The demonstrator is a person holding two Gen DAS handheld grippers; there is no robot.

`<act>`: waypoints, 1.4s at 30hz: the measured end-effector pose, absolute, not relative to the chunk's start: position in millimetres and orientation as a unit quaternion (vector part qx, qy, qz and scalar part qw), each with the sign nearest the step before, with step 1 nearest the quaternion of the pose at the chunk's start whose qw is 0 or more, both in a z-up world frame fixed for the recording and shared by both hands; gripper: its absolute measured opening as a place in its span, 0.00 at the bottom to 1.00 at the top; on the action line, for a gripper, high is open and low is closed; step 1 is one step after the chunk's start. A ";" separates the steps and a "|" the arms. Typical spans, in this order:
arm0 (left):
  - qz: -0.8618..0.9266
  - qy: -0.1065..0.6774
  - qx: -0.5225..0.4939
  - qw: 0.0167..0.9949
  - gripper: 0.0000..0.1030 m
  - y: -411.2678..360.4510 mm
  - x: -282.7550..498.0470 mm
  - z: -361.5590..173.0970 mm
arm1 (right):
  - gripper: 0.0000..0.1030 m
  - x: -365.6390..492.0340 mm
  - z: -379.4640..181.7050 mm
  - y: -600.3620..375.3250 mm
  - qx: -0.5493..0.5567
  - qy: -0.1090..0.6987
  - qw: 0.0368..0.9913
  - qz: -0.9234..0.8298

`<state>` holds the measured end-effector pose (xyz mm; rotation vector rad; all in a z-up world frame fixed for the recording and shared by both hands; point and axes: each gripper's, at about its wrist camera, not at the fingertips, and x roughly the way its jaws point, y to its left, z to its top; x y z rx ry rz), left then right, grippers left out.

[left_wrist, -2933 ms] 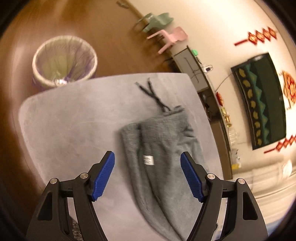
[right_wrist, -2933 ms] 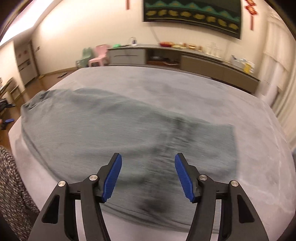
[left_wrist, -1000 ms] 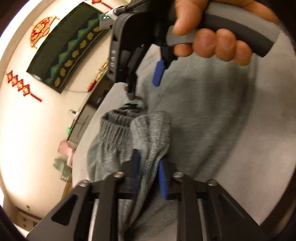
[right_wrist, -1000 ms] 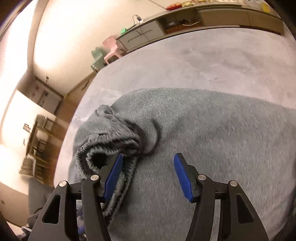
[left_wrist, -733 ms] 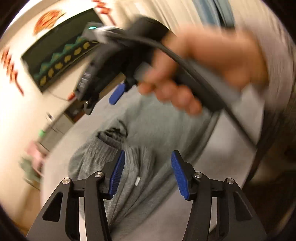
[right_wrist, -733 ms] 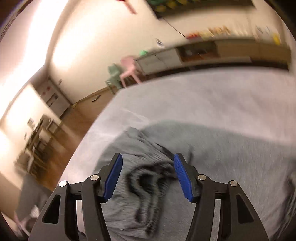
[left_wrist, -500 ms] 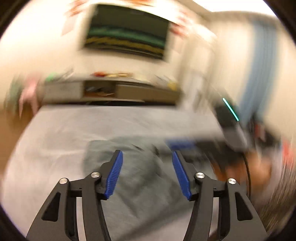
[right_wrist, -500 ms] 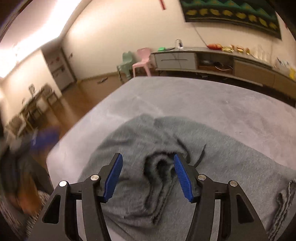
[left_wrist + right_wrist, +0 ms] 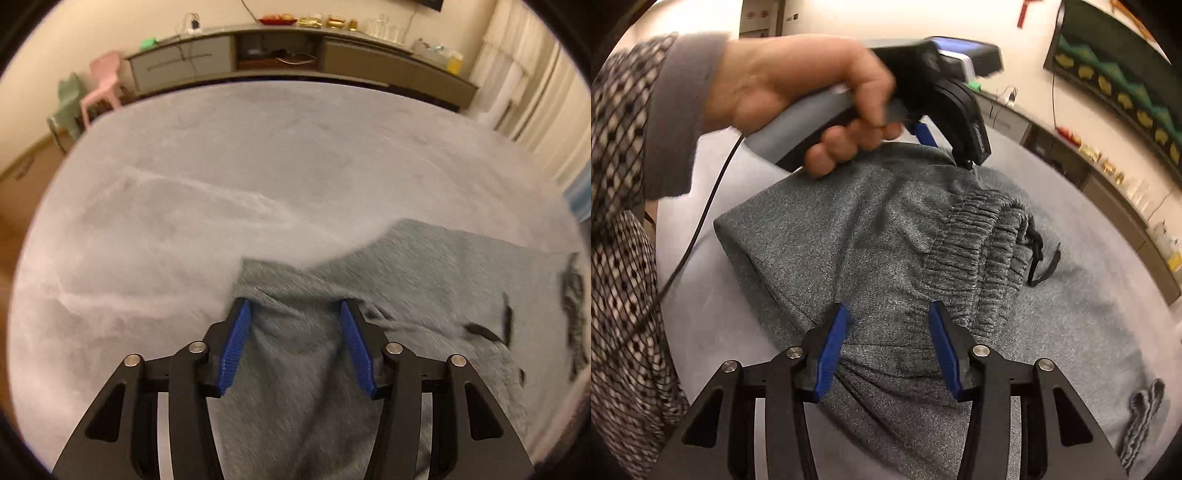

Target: Fold clothes

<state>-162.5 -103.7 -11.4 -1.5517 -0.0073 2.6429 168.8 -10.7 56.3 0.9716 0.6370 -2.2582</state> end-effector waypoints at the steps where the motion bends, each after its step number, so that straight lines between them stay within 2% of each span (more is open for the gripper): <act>1: 0.864 -0.008 -0.503 0.031 0.53 -108.6 -162.0 -9.8 | 0.47 168.9 56.8 -9.3 0.367 0.237 0.297 -0.849; 4: 0.874 -0.041 -0.483 0.031 0.51 -124.8 -148.4 10.8 | 0.48 164.8 65.6 -1.8 0.391 0.217 0.307 -0.840; 8: 0.887 -0.104 -0.437 0.102 0.51 -138.3 -102.5 58.4 | 0.47 154.3 102.5 35.3 0.390 0.105 0.309 -0.861; 12: 0.853 -0.054 -0.486 0.184 0.52 -79.4 -83.9 42.4 | 0.47 134.0 83.4 56.4 0.426 0.083 0.271 -0.859; 14: 0.838 0.011 -0.522 0.158 0.51 -46.9 -81.0 13.9 | 0.48 131.6 71.0 69.0 0.450 0.068 0.259 -0.852; 15: 0.840 0.013 -0.521 0.149 0.51 -44.2 -79.4 13.4 | 0.50 133.1 70.6 77.6 0.456 0.051 0.262 -0.849; 17: 0.849 -0.011 -0.508 0.141 0.50 -45.6 -73.8 23.2 | 0.50 138.0 74.9 98.0 0.467 0.013 0.268 -0.843; 19: 0.861 -0.056 -0.479 0.162 0.51 -47.5 -58.7 39.9 | 0.51 148.2 88.0 122.3 0.458 0.006 0.257 -0.851; 21: 0.860 -0.070 -0.470 0.185 0.51 -37.3 -43.5 43.9 | 0.51 159.6 99.8 150.7 0.446 0.020 0.236 -0.863; 23: 0.854 -0.046 -0.476 0.203 0.52 -13.6 -32.0 32.8 | 0.55 164.8 103.9 187.4 0.443 0.013 0.206 -0.872; 25: 0.850 0.029 -0.494 0.181 0.53 16.0 -30.6 8.2 | 0.55 166.9 102.9 219.9 0.450 -0.007 0.178 -0.875; 27: 0.857 0.086 -0.480 0.166 0.59 35.6 -28.9 -2.1 | 0.55 174.1 100.3 255.9 0.459 -0.034 0.149 -0.875; 31: 0.861 0.096 -0.476 0.149 0.61 38.4 -33.3 -6.1 | 0.56 205.8 123.6 334.6 0.422 -0.083 0.096 -0.898; 33: 0.865 0.117 -0.470 0.131 0.62 39.9 -35.9 -7.8 | 0.64 225.8 141.1 381.3 0.401 -0.101 0.049 -0.909; 36: 0.869 0.097 -0.475 0.102 0.61 31.3 -39.9 -7.4 | 0.71 239.0 142.6 440.2 0.393 -0.121 -0.048 -0.910; 38: 0.869 0.084 -0.478 0.094 0.59 31.5 -36.2 -2.8 | 0.74 252.4 134.8 476.9 0.403 -0.165 -0.084 -0.896; 42: 0.882 0.024 -0.458 0.103 0.61 40.2 -22.2 43.2 | 0.74 261.7 115.1 501.3 0.432 -0.213 -0.071 -0.873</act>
